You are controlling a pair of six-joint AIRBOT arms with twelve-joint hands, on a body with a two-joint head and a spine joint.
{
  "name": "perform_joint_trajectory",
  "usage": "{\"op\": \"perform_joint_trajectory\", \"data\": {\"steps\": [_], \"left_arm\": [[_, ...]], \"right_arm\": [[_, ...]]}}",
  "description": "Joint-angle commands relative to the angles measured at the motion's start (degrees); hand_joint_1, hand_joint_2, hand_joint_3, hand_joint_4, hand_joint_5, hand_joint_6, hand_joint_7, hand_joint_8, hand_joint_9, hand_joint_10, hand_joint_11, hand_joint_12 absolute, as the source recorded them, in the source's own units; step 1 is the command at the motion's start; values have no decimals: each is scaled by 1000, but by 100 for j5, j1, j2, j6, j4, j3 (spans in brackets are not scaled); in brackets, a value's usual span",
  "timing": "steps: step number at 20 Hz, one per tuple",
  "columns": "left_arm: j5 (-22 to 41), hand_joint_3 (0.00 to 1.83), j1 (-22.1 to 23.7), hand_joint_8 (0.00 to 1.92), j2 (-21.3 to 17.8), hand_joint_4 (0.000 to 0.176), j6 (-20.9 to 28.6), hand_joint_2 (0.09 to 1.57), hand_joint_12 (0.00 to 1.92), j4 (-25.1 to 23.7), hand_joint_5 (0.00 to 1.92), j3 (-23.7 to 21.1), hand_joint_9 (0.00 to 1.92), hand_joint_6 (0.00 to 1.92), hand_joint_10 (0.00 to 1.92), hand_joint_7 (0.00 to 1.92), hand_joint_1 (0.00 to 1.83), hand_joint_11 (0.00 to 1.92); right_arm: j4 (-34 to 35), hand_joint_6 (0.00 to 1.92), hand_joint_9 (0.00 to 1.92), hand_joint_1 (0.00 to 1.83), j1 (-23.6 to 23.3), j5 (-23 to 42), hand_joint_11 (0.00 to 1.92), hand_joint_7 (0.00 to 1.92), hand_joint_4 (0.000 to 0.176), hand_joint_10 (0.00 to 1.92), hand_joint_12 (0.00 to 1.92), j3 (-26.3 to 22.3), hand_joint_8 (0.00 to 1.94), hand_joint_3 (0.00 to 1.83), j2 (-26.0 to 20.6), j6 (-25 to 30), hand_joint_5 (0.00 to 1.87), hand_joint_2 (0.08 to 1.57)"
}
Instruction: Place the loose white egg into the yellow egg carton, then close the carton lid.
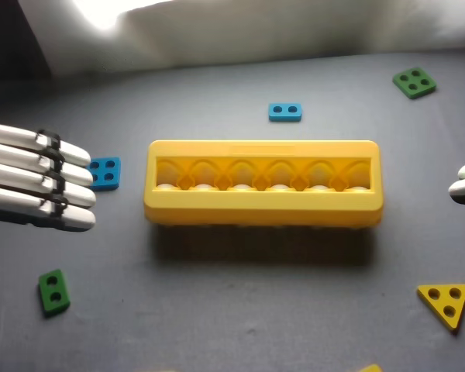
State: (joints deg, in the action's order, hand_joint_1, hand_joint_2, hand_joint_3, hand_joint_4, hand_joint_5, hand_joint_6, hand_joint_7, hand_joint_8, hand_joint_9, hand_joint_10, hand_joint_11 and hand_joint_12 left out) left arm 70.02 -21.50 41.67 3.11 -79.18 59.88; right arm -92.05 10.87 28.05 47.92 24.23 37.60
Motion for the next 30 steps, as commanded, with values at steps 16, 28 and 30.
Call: {"op": "perform_joint_trajectory", "data": {"steps": [16, 28, 30], "left_arm": [[-22, 0, 195, 0, -336, 0, 241, 1137, 48, 469, 105, -505, 59, 0, 0, 90, 0, 0], [-690, 0, 99, 4, -301, 0, 433, 1130, 0, 503, 62, -570, 15, 3, 4, 48, 0, 0], [-659, 0, 99, 11, -302, 0, 436, 1131, 5, 509, 81, -530, 40, 9, 12, 72, 0, 11]], "right_arm": [[246, 0, 59, 490, -49, 138, 0, 94, 0, 0, 212, -148, 1, 0, -114, -349, 130, 826], [246, 1, 49, 495, -50, 143, 0, 72, 0, 1, 199, -152, 2, 1, -113, -393, 103, 834], [246, 3, 48, 497, -50, 143, 0, 72, 0, 1, 189, -153, 3, 0, -113, -404, 106, 828]]}}
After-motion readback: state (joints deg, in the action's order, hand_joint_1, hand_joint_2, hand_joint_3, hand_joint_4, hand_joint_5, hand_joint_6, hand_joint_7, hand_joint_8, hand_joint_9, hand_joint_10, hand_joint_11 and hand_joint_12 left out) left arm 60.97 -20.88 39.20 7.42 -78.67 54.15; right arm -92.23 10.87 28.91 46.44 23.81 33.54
